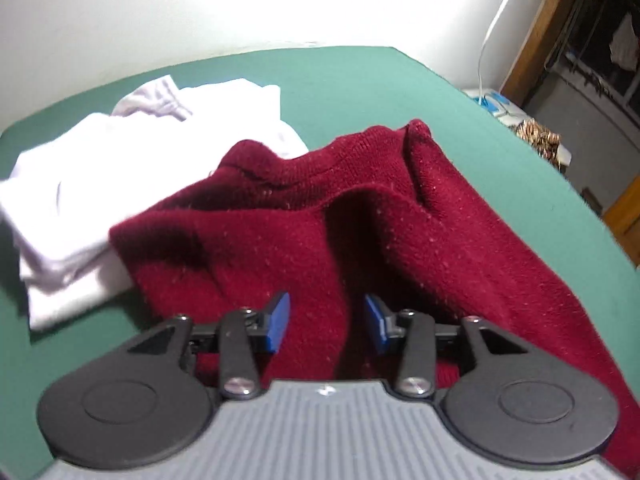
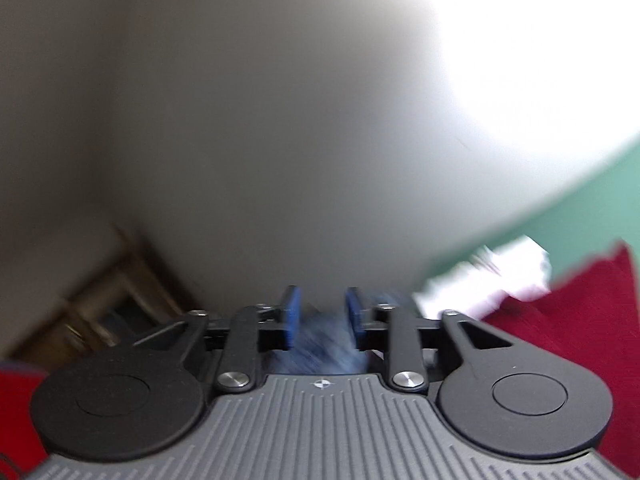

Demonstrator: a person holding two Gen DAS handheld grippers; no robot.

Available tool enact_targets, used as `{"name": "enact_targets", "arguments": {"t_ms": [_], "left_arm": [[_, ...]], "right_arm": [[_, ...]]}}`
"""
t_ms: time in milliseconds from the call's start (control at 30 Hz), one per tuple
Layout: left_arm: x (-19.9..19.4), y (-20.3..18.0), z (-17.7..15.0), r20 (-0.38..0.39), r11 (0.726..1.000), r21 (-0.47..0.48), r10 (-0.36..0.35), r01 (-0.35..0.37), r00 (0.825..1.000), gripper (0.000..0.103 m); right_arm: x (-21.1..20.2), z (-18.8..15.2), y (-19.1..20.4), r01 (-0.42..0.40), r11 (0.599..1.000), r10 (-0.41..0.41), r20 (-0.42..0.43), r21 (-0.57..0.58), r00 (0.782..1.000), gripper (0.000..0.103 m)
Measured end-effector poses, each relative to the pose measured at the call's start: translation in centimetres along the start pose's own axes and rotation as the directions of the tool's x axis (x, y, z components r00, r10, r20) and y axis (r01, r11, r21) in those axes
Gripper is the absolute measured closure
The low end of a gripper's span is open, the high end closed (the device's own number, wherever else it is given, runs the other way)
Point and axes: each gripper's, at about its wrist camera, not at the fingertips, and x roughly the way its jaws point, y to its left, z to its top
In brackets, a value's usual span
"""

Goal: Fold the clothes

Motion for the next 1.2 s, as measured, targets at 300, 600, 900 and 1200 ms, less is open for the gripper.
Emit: {"name": "enact_targets", "arguments": {"t_ms": [300,600,900,1200], "left_arm": [[-0.2,-1.7,-1.1,0.012,0.998,0.041,0.051,-0.051,0.999,0.038],[0.1,-0.7,-0.7,0.015,0.998,-0.055,0.010,-0.009,1.000,0.036],[-0.4,-0.5,-1.3,0.016,0.995,-0.102,0.004,-0.002,1.000,0.035],[-0.6,0.1,-1.3,0.017,0.991,-0.133,-0.017,0.020,1.000,0.035]], "right_arm": [[3.7,-14.5,-0.3,0.287,0.920,-0.386,-0.486,-0.268,0.784,0.061],[3.3,-15.1,-3.2,0.390,0.921,-0.359,-0.332,0.027,0.872,0.048],[2.6,-13.3,-4.8,0.417,0.904,-0.392,-0.211,0.090,0.895,0.095],[0.1,-4.6,0.4,0.327,0.937,-0.323,0.054,-0.124,0.945,0.096]]}}
